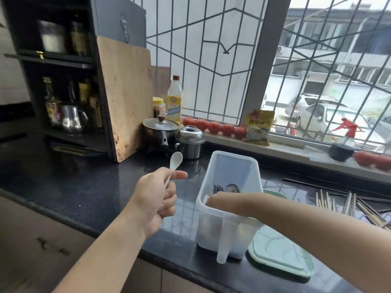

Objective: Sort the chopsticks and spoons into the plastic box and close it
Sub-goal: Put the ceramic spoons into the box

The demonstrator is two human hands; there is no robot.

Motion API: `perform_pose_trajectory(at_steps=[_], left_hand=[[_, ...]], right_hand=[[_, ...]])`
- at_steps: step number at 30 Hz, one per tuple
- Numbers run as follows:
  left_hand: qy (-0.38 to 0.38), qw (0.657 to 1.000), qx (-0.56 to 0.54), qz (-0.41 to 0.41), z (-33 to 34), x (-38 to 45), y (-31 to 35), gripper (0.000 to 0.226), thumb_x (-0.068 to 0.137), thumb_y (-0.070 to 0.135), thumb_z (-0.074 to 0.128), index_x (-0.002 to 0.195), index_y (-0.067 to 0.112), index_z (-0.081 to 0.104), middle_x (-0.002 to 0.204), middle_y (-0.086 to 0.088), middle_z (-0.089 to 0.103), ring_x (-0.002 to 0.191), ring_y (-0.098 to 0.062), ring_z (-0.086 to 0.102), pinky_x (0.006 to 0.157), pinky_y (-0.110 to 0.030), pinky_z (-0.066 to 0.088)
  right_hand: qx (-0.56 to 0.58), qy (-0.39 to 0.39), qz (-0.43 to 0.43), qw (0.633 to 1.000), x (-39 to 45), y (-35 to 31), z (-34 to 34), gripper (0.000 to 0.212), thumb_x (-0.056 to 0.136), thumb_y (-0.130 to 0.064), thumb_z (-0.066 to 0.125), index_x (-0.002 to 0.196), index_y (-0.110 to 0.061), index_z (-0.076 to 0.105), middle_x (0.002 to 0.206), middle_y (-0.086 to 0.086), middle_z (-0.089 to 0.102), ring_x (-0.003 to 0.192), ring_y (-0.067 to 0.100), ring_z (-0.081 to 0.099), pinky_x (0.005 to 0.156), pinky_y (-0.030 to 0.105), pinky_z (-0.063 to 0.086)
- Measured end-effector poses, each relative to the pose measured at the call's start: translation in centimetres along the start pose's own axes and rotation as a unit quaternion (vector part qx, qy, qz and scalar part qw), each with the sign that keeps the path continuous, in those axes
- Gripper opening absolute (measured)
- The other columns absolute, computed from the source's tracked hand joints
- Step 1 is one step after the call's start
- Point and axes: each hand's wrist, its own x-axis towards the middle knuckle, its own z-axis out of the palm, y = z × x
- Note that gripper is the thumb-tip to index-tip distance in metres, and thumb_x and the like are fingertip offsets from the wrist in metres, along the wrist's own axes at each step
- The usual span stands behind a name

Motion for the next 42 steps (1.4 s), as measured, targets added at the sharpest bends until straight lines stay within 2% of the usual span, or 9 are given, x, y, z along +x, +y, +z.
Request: perform_pose_trajectory(at_steps=[3, 8, 13, 19, 24, 28, 31, 35, 42], left_hand=[[-0.008, 1.0, 0.001, -0.004, 0.3, -0.2, 0.0, 0.033, 0.101, 0.015, 0.043, 0.115, -0.002, 0.067, 0.059, -0.003, 0.022, 0.042, -0.012, 0.014, 0.047, -0.029, 0.009], [-0.033, 0.999, 0.022, 0.007, 0.6, -0.5, 0.1, 0.019, 0.105, 0.011, 0.041, 0.103, 0.002, 0.058, 0.055, -0.003, 0.025, 0.038, -0.012, 0.015, 0.043, -0.023, 0.012], [-0.136, 0.977, 0.167, 0.006, 1.6, -0.5, 1.2, 0.021, 0.104, 0.02, 0.056, 0.095, 0.002, 0.064, 0.056, -0.002, 0.036, 0.043, -0.013, 0.022, 0.043, -0.026, 0.017], [-0.212, 0.855, 0.465, 0.088, 3.4, 0.6, 5.4, 0.02, 0.089, 0.036, 0.078, 0.083, 0.018, 0.08, 0.059, -0.003, 0.057, 0.059, -0.023, 0.045, 0.061, -0.039, 0.043], [-0.005, 0.811, 0.525, 0.259, 4.0, 2.8, 4.9, 0.038, 0.089, 0.036, 0.078, 0.125, 0.032, 0.066, 0.107, 0.004, 0.062, 0.088, -0.015, 0.063, 0.085, -0.032, 0.053], [0.082, 0.851, 0.46, 0.241, 2.3, 3.5, 2.9, 0.042, 0.097, 0.034, 0.064, 0.138, 0.03, 0.055, 0.124, 0.0, 0.046, 0.098, -0.021, 0.061, 0.088, -0.033, 0.047], [0.054, 0.856, 0.48, 0.181, 1.4, 3.3, 1.4, 0.037, 0.098, 0.034, 0.062, 0.134, 0.029, 0.057, 0.126, 0.001, 0.044, 0.093, -0.016, 0.061, 0.078, -0.029, 0.045], [0.011, 0.862, 0.482, 0.159, 0.7, 2.5, 0.0, 0.031, 0.1, 0.035, 0.06, 0.13, 0.031, 0.056, 0.126, 0.002, 0.043, 0.09, -0.009, 0.06, 0.074, -0.028, 0.053], [-0.013, 0.867, 0.478, 0.141, 0.1, 2.0, -0.7, 0.029, 0.102, 0.037, 0.057, 0.131, 0.033, 0.056, 0.132, 0.004, 0.045, 0.102, -0.008, 0.056, 0.076, -0.023, 0.041]], right_hand=[[0.029, -0.009, -0.015, 0.999, -0.6, -0.2, -0.1, 0.035, 0.105, -0.027, 0.039, 0.135, -0.018, 0.056, 0.133, 0.003, 0.055, 0.124, 0.023, 0.051, 0.09, 0.032, 0.028], [0.053, 0.116, -0.032, 0.991, -3.1, 1.4, -2.2, 0.017, 0.096, -0.018, 0.058, 0.091, -0.015, 0.074, 0.084, -0.003, 0.073, 0.071, 0.016, 0.066, 0.073, 0.034, 0.057], [0.386, 0.288, -0.093, 0.872, -8.2, 2.1, -5.6, 0.022, 0.101, -0.033, 0.057, 0.111, -0.02, 0.072, 0.096, 0.002, 0.073, 0.07, 0.015, 0.068, 0.072, 0.036, 0.06], [0.111, 0.285, -0.091, 0.948, -10.3, 0.5, -4.3, 0.011, 0.094, -0.029, 0.069, 0.096, -0.031, 0.08, 0.081, -0.01, 0.074, 0.075, 0.009, 0.066, 0.078, 0.034, 0.058], [0.295, 0.277, 0.035, 0.914, -8.2, 1.7, -3.6, 0.011, 0.089, -0.012, 0.069, 0.086, -0.008, 0.078, 0.079, 0.011, 0.077, 0.063, 0.02, 0.069, 0.067, 0.035, 0.064], [0.516, 0.194, 0.133, 0.824, -5.3, 2.2, -3.3, 0.014, 0.09, 0.008, 0.064, 0.1, 0.018, 0.064, 0.077, 0.024, 0.07, 0.054, 0.023, 0.071, 0.057, 0.031, 0.063], [0.437, 0.077, 0.165, 0.881, -3.2, 0.9, -2.8, 0.01, 0.097, 0.006, 0.057, 0.088, 0.007, 0.06, 0.061, 0.014, 0.066, 0.045, 0.016, 0.064, 0.051, 0.028, 0.06], [0.177, 0.011, 0.172, 0.969, -0.8, -0.6, -1.1, 0.016, 0.097, -0.009, 0.051, 0.104, -0.003, 0.065, 0.087, 0.008, 0.057, 0.075, 0.021, 0.058, 0.085, 0.032, 0.054], [0.09, -0.02, 0.142, 0.986, 0.2, -1.1, -0.8, 0.037, 0.105, -0.021, 0.046, 0.138, -0.008, 0.056, 0.142, 0.016, 0.055, 0.132, 0.037, 0.051, 0.103, 0.043, 0.042]])
